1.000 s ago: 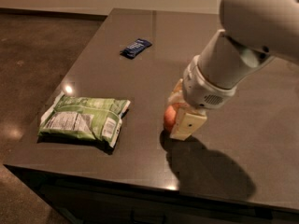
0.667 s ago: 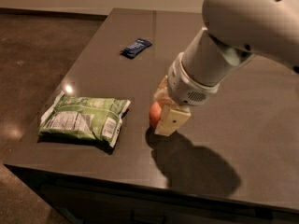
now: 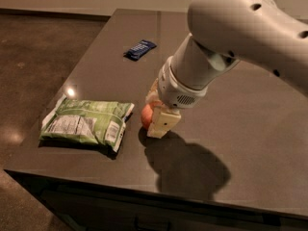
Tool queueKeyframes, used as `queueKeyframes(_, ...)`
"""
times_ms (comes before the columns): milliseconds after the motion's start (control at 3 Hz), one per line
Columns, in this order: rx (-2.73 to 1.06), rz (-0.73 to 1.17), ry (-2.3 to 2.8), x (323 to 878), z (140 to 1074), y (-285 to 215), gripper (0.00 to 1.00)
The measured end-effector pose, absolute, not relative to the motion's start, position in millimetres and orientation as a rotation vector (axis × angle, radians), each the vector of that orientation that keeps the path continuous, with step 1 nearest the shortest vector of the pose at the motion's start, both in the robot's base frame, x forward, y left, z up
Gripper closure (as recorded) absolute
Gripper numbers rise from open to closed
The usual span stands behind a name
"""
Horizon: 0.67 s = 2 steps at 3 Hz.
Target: Move apple near green jalapeno chip bag
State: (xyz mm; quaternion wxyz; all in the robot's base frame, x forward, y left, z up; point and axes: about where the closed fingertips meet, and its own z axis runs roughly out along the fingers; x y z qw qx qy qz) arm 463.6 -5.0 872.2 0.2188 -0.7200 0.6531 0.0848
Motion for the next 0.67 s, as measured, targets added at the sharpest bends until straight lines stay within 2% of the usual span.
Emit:
queueKeyframes(333,-2.009,0.221,1.787,464.0,864.9,2.6,0.61)
queueKeyframes(667,-2.02,0.22,1.777,462.4,860.4,5.6,0.32)
